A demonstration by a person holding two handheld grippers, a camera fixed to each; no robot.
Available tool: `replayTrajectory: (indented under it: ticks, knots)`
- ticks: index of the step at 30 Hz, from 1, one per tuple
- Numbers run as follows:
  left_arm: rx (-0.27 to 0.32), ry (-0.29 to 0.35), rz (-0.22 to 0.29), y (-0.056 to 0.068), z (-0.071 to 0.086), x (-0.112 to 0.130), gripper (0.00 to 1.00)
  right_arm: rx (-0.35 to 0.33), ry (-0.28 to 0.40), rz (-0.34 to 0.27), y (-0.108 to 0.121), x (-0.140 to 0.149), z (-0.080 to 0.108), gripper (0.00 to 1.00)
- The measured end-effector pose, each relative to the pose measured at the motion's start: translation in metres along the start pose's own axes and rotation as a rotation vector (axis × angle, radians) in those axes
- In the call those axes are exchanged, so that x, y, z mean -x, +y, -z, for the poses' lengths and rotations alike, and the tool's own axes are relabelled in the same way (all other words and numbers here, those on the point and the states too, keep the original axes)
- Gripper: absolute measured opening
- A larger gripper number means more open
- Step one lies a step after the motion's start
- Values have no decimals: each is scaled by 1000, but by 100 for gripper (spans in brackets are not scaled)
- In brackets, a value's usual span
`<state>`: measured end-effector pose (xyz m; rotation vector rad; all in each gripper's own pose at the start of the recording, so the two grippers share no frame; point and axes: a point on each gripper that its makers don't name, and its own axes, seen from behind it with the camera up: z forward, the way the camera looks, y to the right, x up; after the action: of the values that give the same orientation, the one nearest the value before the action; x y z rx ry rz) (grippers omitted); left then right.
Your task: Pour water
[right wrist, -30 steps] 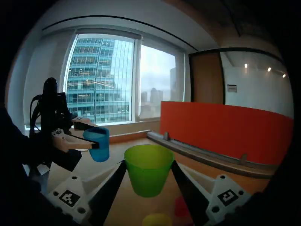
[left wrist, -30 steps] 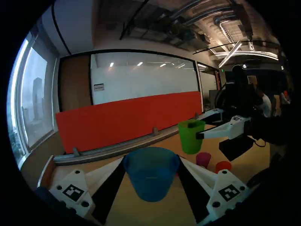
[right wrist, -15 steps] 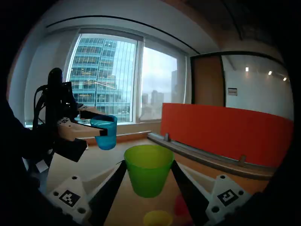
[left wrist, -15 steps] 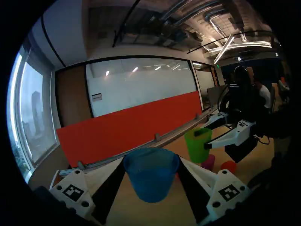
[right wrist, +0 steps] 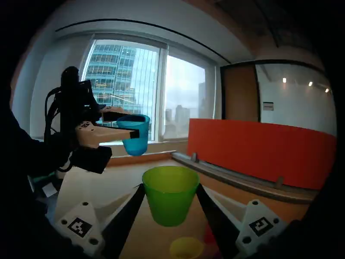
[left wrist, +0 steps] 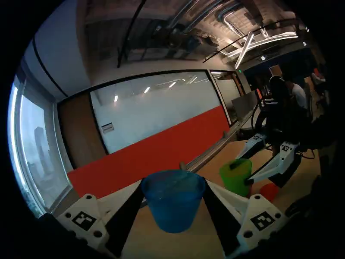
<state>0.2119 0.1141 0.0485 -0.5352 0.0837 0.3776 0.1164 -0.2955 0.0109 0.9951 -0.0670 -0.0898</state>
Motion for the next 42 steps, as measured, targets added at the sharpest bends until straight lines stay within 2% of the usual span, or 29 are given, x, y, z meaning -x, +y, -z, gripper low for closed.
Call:
replayTrajectory:
  ticks: [8, 20, 32, 42]
  knots:
    - [3, 20, -72, -2, -9, -20, 89, -10, -1, 4, -6, 5, 3, 91]
    - [22, 54, -185, 2, -21, -46, 89, -26, -5, 12, -12, 13, 7, 91]
    - [44, 67, -304, 14, -24, -63, 89, -35, -12, 10, -14, 21, 12, 91]
    - [37, 67, -386, 15, -28, -73, 89, -52, -13, 10, -21, 24, 11, 91]
